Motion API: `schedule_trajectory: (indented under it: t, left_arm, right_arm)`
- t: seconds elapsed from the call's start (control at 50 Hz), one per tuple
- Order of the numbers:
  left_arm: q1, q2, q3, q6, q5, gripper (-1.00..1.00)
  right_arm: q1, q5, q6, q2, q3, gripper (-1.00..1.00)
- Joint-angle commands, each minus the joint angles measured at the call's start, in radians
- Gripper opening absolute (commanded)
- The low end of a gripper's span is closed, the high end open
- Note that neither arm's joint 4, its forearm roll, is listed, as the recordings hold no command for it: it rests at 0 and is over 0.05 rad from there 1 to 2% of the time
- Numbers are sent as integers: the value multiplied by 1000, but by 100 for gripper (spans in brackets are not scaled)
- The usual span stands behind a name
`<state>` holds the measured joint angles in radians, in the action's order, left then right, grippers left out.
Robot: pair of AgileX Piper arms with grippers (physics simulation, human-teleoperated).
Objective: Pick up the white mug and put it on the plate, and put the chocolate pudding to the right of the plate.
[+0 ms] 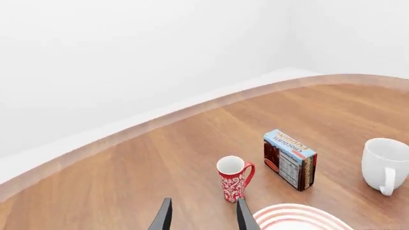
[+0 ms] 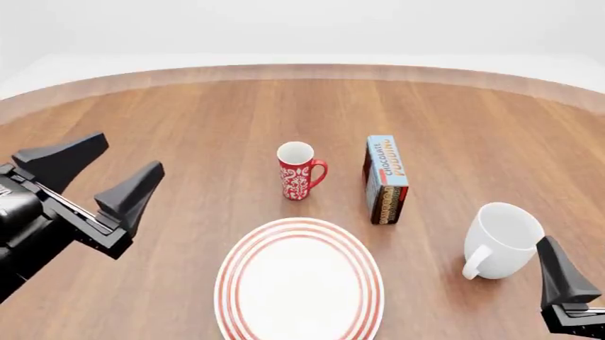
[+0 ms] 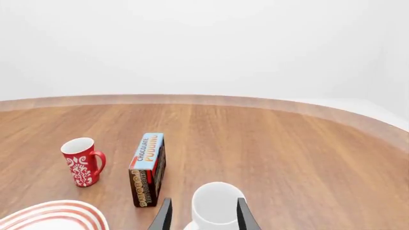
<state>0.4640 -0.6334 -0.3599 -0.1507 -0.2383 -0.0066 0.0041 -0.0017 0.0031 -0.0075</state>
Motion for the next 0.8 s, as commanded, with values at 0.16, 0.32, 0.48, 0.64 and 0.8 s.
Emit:
schedule_trajectory:
  t: [0.16, 0.32, 0.48, 0.64, 0.8]
  left_arm:
    - [94, -173, -69, -9, -84, 100]
    - [140, -261, -102, -11, -121, 100]
    - [174, -326, -125, -1, -149, 100]
    - [214, -390, -162, -3, -158, 100]
    - [248, -437, -194, -5, -161, 100]
  right_arm:
    - [0, 0, 0, 0, 0, 100]
    - [0, 0, 0, 0, 0, 100]
    - [0, 0, 0, 0, 0, 100]
    - [0, 0, 0, 0, 0, 100]
    - [0, 0, 0, 0, 0, 100]
